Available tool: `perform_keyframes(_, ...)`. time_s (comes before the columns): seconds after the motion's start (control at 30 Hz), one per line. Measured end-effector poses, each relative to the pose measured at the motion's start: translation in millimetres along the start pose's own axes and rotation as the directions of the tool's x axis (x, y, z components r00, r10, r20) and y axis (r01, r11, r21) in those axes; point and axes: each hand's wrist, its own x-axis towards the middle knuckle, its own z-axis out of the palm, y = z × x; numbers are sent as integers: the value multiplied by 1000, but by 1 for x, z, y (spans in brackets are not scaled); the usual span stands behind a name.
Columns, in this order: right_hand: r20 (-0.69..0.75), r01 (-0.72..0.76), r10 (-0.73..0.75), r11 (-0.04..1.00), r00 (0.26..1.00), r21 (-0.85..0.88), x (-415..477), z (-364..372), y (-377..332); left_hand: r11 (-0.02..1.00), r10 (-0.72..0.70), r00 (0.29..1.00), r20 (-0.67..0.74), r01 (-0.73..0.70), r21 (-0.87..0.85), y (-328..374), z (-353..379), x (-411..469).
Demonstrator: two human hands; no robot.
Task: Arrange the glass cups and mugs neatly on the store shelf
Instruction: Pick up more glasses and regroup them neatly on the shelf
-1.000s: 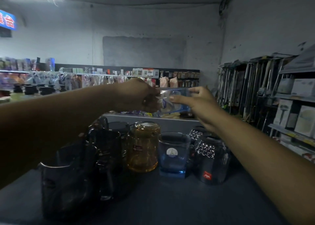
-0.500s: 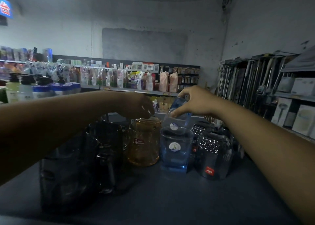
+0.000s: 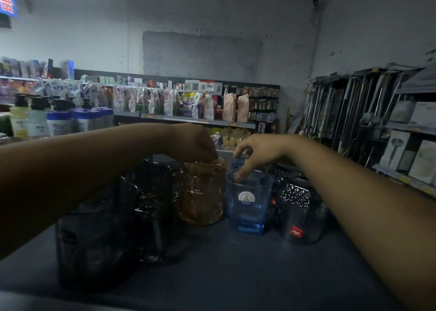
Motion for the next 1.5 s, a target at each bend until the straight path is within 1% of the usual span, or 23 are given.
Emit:
perform_keyframes(0.1, -10, 28, -28, 999, 1000, 27, -3, -1, 4, 1000, 7, 1000, -14, -7, -1, -3, 1, 0)
perform_keyframes(0.23, -18, 68, -68, 998, 998, 10, -9, -1, 8, 1000, 2, 1000, -22, -2, -19, -2, 1, 0)
perform_keyframes(0.33, -73, 77, -68, 989, 995, 128, -16, 0, 11, 1000, -2, 1000, -29, 1, -26, -2, 2, 2)
perform_keyframes(0.4, -131, 94, -74, 983, 989, 155, -19, 0, 15, 1000, 2, 999, -32, -2, -20, -3, 3, 1)
perform_keyframes(0.53, -180, 145, -119, 980, 976, 136, -21, 5, 23, 1000, 5, 1000, -30, -5, -10, -2, 2, -1)
perform_keyframes(0.7, -227, 169, -141, 980, 964, 108, -21, 12, 26, 1000, -3, 999, -42, 3, 7, 2, 1, -1)
perform_keyframes(1.03, -267, 200, -163, 973, 950, 119, -19, 17, 24, 1000, 21, 998, -64, -21, 4, 3, 2, -4)
perform_keyframes(1.13, -265, 195, -158, 973, 951, 120, -18, 17, 24, 1000, 18, 998, -60, -18, -2, 3, 2, -4)
perform_keyframes(1.3, -221, 173, -147, 980, 964, 102, -20, 14, 25, 1000, 8, 998, -57, -8, -6, 5, 3, -4)
perform_keyframes(1.43, -153, 166, -154, 984, 976, 69, -27, 10, 26, 1000, -2, 998, -63, 2, -9, 6, 3, -6)
perform_keyframes(1.5, -156, 170, -155, 981, 975, 88, -29, 10, 27, 1000, -10, 998, -61, 9, -24, 6, 3, -7)
